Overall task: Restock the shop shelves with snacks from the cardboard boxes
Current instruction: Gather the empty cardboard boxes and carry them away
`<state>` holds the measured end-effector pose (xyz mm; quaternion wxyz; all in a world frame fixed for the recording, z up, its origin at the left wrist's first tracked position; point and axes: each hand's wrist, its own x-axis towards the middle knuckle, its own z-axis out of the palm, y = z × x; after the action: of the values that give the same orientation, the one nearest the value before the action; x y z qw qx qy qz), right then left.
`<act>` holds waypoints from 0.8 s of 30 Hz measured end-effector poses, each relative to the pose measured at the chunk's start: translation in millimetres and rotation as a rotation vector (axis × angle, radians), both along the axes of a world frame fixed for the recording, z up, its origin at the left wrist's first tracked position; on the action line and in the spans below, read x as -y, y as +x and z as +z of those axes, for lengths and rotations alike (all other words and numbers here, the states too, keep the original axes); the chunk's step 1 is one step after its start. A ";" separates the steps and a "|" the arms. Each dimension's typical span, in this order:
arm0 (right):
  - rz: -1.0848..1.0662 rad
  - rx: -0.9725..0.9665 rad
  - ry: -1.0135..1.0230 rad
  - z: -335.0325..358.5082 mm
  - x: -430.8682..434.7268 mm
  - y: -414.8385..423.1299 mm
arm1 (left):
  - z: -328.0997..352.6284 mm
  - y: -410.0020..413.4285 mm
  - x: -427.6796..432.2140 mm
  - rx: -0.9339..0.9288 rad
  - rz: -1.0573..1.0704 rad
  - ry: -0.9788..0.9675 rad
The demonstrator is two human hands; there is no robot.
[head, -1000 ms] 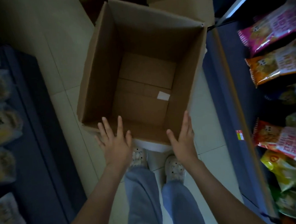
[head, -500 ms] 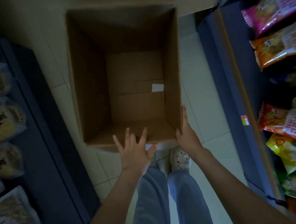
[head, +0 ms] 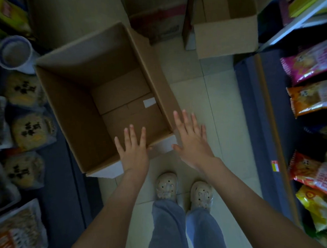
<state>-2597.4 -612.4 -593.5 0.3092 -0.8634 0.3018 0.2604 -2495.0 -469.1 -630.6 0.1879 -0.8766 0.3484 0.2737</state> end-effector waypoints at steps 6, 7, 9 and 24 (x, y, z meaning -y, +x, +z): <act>0.028 -0.122 -0.047 51.9 35.3 30.2 | 45.0 37.6 44.3 -0.093 0.061 -0.089; 0.025 -0.132 -0.053 60.2 42.8 34.9 | 55.3 42.1 53.7 -0.104 0.072 -0.111; 0.002 -0.103 -0.067 73.1 59.5 45.6 | 73.2 52.7 75.1 -0.098 0.103 -0.152; 0.253 -0.099 -0.176 26.8 191.8 133.3 | 7.4 121.7 200.7 -0.123 0.657 -0.101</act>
<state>-2464.1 -804.2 -566.8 0.1818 -0.9045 0.2274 0.3117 -2373.3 -669.8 -623.1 0.0244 -0.9321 0.0709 0.3543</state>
